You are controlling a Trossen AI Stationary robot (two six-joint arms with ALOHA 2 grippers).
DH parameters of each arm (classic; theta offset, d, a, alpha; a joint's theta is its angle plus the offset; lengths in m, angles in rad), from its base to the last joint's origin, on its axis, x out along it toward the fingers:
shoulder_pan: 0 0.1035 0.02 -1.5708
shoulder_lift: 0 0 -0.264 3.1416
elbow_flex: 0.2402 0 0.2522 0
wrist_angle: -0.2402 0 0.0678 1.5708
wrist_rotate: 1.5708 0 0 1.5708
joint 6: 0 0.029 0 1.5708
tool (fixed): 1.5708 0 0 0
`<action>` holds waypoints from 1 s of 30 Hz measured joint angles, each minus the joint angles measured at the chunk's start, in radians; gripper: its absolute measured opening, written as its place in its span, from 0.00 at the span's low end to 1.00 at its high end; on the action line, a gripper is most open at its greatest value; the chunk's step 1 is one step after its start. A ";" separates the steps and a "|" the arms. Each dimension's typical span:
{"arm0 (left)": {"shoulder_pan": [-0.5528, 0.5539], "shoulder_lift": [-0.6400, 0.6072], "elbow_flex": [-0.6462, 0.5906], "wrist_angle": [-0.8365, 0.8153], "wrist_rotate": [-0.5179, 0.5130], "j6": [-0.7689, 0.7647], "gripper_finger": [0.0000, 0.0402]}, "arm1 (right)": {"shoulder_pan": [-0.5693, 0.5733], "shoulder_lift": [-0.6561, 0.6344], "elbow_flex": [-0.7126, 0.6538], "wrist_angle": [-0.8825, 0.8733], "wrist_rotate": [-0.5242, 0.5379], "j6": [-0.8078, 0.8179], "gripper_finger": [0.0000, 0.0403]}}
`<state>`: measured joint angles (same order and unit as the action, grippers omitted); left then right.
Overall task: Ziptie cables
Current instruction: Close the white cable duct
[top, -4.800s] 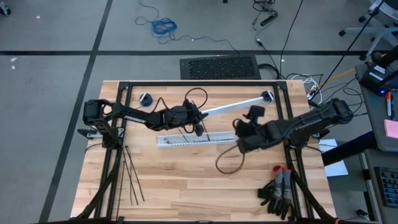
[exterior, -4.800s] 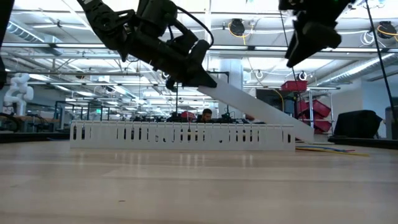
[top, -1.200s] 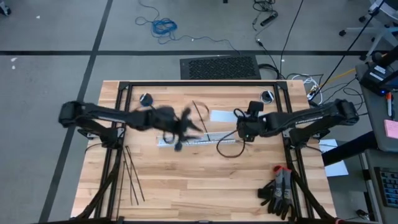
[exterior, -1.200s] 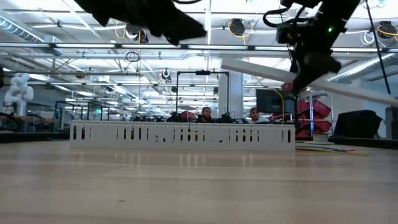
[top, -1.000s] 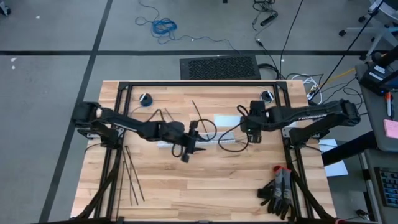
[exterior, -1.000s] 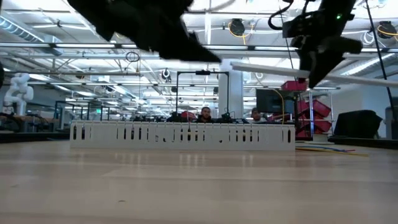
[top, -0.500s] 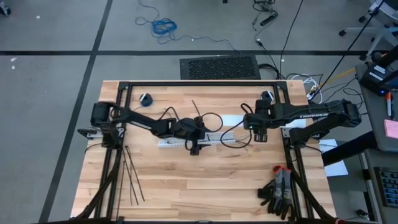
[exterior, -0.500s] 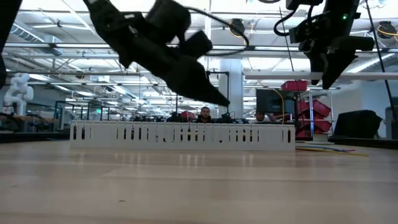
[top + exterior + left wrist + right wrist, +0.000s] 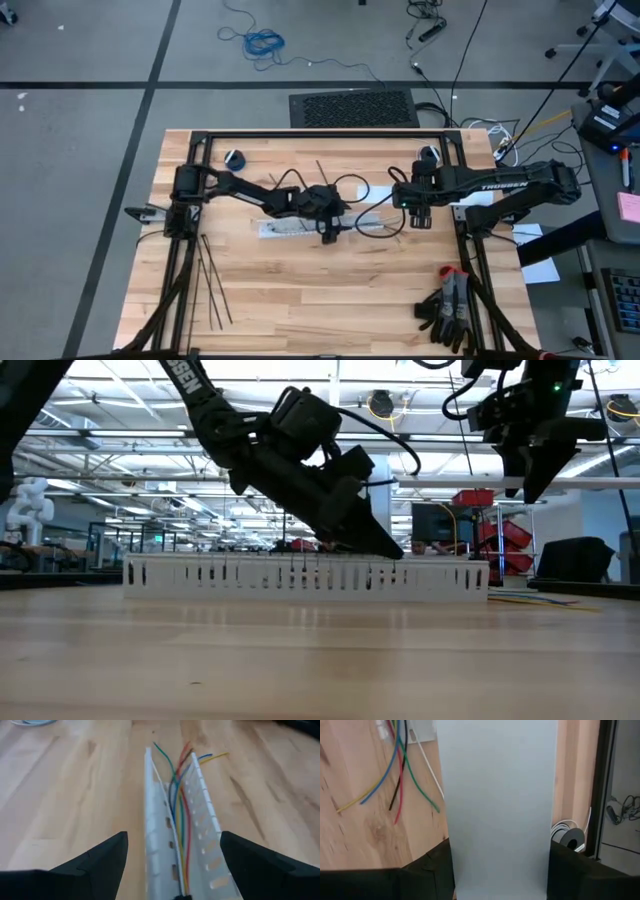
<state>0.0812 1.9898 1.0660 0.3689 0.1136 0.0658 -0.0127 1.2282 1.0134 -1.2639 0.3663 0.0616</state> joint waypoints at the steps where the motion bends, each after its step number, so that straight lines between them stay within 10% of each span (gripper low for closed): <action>1: -0.002 0.001 0.001 -0.004 0.007 -0.008 0.79 | 0.000 0.000 0.000 -0.001 -0.001 0.000 0.54; 16: -0.003 -0.065 0.004 -0.414 -0.014 -0.013 0.77 | 0.000 0.000 0.000 -0.001 0.001 0.004 0.54; 30: -0.039 -0.580 -0.032 -0.794 -0.226 -0.006 0.77 | 0.000 0.000 -0.004 0.049 -0.001 -0.008 0.54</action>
<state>0.0427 1.4098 1.0345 -0.4254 -0.1128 0.0598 -0.0124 1.2285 1.0092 -1.2146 0.3655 0.0539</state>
